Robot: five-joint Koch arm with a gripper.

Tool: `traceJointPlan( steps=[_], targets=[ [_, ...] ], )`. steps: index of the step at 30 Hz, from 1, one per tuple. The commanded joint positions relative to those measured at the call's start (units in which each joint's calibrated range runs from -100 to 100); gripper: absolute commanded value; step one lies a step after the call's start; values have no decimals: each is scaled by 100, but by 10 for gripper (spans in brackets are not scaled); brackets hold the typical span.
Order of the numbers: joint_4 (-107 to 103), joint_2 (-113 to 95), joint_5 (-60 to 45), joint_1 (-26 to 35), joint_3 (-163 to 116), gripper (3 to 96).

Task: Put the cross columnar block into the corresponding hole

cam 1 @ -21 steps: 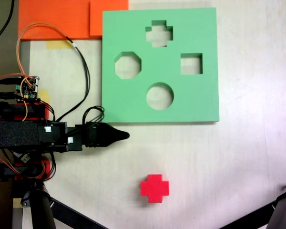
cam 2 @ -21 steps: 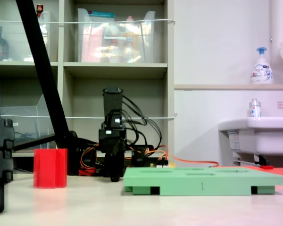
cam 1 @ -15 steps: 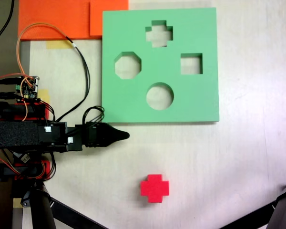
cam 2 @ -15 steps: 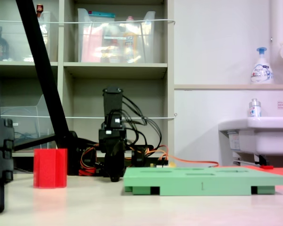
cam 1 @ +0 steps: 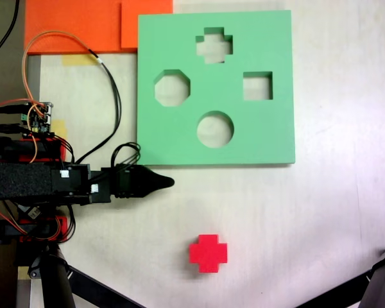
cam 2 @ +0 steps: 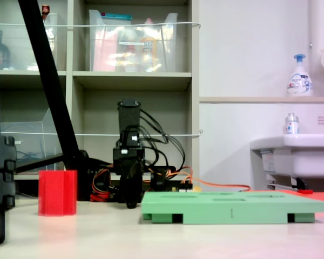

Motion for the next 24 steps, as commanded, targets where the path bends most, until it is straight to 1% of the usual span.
traceJointPlan(
  steps=[1, 4, 6, 9, 12, 15, 17, 20, 22, 24],
  targets=[
    [-638, -55, 0, 39, -108, 494],
    [-638, -55, 10, 103, -108, 495],
    [-629, -55, 278, 78, -108, 494],
    [-600, -55, 1094, 15, -108, 497],
    [-41, -55, 2442, -234, -108, 487],
    [-436, -55, 3096, -537, -68, 462],
    [-1928, -55, 3521, -694, 979, 460],
    [-5501, -55, 4342, -757, 3481, 457],
    [-7504, 239, 4518, -757, 5067, 457],
    [-8553, 588, 4557, -757, 6054, 457]
  ],
)
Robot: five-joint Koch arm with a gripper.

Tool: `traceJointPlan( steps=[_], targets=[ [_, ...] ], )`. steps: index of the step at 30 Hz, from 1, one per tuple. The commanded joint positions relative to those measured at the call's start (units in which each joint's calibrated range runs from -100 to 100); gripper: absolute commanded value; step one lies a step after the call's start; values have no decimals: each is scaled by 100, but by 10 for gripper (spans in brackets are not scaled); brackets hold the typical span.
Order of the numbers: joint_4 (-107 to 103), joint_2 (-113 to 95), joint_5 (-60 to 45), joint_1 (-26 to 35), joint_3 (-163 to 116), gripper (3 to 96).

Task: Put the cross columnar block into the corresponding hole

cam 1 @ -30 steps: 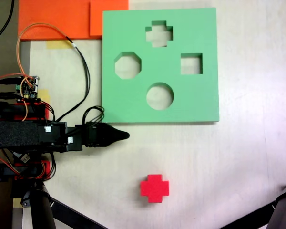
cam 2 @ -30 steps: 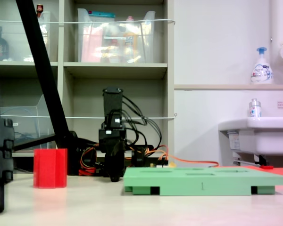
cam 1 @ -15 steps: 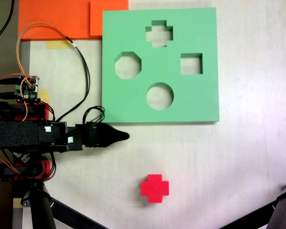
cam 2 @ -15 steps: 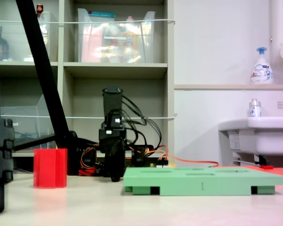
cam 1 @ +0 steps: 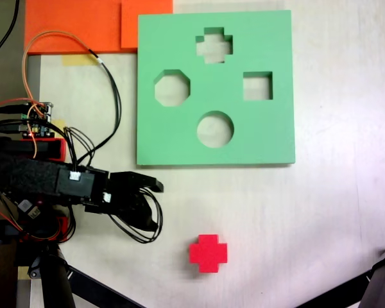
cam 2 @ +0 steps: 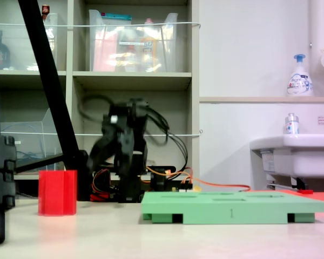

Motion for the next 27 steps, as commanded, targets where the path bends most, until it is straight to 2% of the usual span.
traceJointPlan(
  steps=[1, 15, 19, 21, 25, 27],
  targets=[
    [-2440, 466, 161, 5, 1375, 457],
    [-3288, 969, -391, -542, 3539, 470],
    [-3037, 1318, -440, -640, 3718, 699],
    [-2903, 1639, -464, -703, 3828, 744],
    [-2527, 2324, -708, -855, 4007, 766],
    [-2200, 2533, -786, -855, 4007, 826]
  ],
)
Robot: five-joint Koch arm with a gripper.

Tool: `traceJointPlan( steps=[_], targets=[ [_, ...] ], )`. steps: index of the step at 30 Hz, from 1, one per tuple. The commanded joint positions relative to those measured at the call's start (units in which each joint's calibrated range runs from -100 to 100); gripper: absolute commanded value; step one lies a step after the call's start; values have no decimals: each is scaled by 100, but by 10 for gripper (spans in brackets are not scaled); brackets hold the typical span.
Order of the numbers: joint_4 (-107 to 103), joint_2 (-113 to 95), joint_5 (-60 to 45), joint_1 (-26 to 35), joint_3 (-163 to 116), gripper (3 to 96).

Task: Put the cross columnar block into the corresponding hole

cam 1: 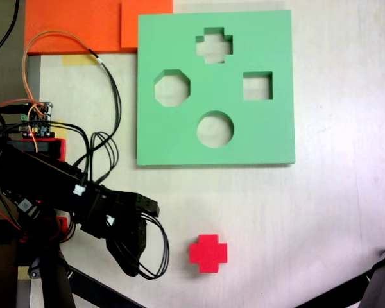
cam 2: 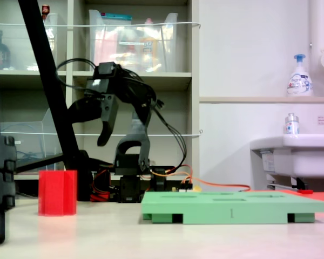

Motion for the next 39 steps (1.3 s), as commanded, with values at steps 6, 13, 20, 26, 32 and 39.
traceJointPlan(
  steps=[6, 13, 20, 26, 32, 39],
  targets=[
    [919, 1143, -195, 0, 871, 860],
    [1680, 2232, -259, 0, 1170, 858],
    [2103, 2749, -249, 200, 1230, 857],
    [2546, 3308, -171, 288, 1230, 857],
    [2643, 3406, -73, 386, 1230, 857],
    [2662, 3741, -73, 366, 1060, 857]
  ],
)
